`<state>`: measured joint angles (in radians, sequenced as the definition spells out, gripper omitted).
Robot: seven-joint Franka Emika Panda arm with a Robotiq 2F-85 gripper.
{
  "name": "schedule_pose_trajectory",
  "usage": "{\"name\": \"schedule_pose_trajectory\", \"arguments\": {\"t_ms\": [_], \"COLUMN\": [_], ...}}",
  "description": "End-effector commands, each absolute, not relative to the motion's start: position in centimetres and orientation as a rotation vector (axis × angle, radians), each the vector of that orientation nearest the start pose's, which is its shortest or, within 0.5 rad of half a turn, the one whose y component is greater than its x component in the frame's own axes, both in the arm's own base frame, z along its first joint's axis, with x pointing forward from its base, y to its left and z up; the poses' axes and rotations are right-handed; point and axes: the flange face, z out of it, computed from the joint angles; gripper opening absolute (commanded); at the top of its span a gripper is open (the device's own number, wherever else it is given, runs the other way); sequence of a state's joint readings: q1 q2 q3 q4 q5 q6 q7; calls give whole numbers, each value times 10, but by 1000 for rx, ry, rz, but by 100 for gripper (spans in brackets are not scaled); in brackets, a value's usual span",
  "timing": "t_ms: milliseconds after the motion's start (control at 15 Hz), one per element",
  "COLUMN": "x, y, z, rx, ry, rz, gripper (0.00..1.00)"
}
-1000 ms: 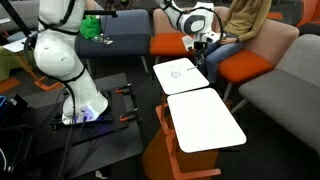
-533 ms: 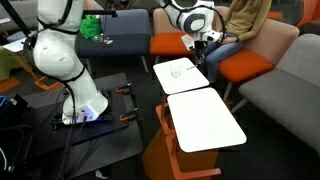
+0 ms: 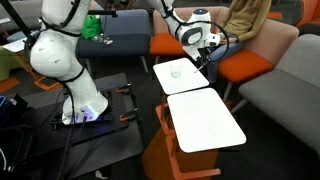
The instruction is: Put the marker in the glass cup
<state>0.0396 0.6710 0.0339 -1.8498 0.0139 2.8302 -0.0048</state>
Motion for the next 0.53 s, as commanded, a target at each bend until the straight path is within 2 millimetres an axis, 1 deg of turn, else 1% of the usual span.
{"name": "schedule_pose_trajectory", "arguments": {"t_ms": [0,267,467], "x": [666,665,666], "y": [57,77,84], "z": [189,195,195], "rx": [-2966,-2802,-2654], "ry": [-305,-529,-680], "rz": [-644,-802,-870], "gripper": [3,3,3]}}
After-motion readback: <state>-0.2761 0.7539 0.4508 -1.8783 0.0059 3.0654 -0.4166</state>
